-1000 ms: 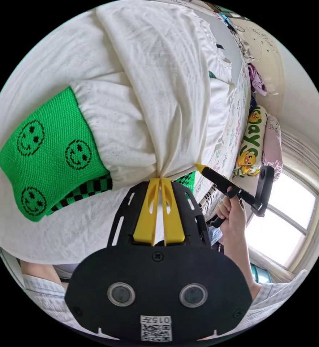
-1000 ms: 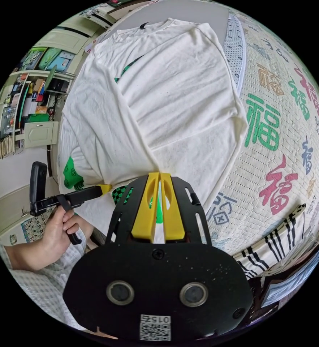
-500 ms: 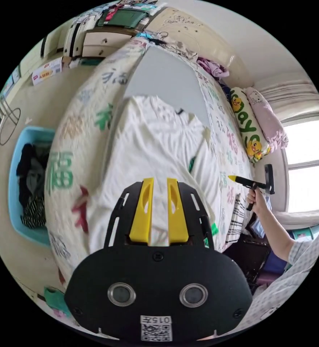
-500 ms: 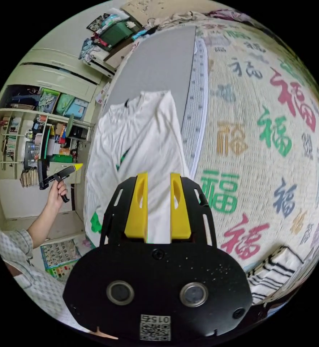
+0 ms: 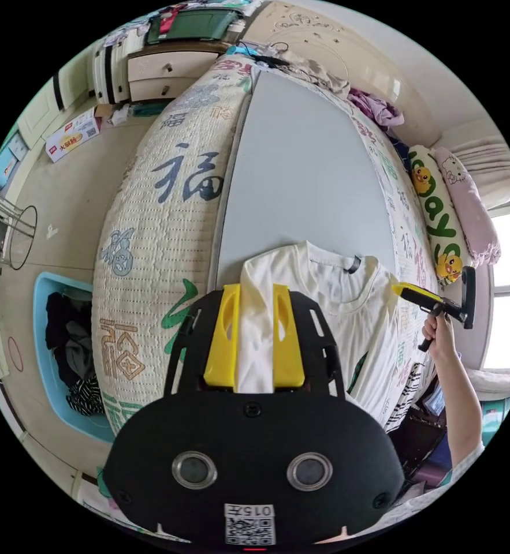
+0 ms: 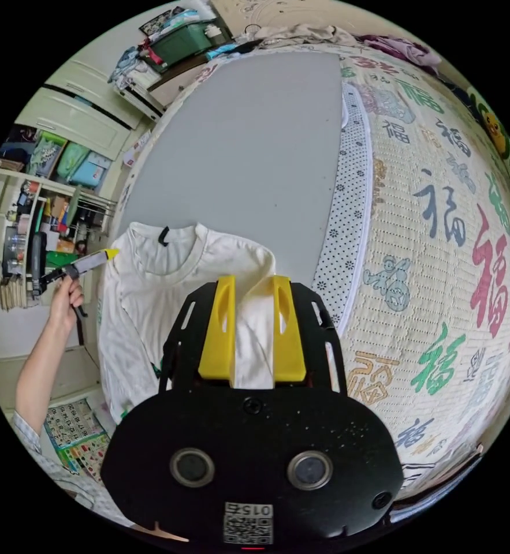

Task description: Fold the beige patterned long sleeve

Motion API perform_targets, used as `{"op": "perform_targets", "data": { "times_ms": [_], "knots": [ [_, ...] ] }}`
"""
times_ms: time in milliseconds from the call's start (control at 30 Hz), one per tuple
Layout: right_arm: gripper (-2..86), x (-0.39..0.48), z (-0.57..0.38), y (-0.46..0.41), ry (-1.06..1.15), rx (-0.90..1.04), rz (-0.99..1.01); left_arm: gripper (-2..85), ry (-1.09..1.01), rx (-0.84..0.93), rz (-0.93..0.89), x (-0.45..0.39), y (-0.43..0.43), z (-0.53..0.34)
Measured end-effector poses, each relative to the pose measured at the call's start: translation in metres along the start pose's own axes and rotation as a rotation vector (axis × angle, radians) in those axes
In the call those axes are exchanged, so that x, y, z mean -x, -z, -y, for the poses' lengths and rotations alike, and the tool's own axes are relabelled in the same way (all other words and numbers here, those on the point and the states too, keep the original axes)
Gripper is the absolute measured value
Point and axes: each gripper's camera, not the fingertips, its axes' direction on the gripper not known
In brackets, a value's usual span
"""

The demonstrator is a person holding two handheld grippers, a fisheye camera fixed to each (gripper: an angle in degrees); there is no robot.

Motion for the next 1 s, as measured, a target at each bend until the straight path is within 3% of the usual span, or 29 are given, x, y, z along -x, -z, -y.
{"op": "perform_targets", "data": {
  "times_ms": [67, 133, 300, 467, 633, 800, 933, 1000],
  "knots": [
    [1.6, 0.011, -0.006, -0.011, 0.025, 0.005, -0.126, 2.4, -0.008, 0.007, 0.002, -0.001, 0.001, -0.003],
    [0.4, 0.017, -0.014, -0.012, 0.051, 0.0, -0.15, 1.0, -0.043, -0.02, 0.007, -0.005, 0.011, -0.011],
    [-0.2, 0.013, -0.089, 0.044, 0.118, -0.205, 0.041, 0.0, -0.187, -0.174, -0.094, -0.012, 0.082, -0.072],
    [0.0, -0.004, -0.264, 0.111, 0.155, -0.305, 0.252, -0.2, -0.299, -0.252, -0.29, 0.004, 0.16, -0.196],
    [0.2, 0.008, -0.44, 0.076, 0.091, -0.16, 0.343, -0.2, -0.295, -0.066, -0.426, 0.024, 0.165, -0.348],
    [1.3, 0.01, -0.565, -0.061, -0.215, 0.11, 0.303, 0.2, -0.09, 0.329, -0.329, 0.058, 0.069, -0.467],
    [4.0, 0.022, -0.619, -0.098, -0.404, 0.163, 0.204, 0.5, 0.008, 0.349, -0.405, 0.071, 0.063, -0.485],
    [4.7, 0.032, -0.627, -0.089, -0.419, 0.112, 0.154, 0.8, -0.032, 0.364, -0.322, 0.065, 0.076, -0.484]
  ]
}}
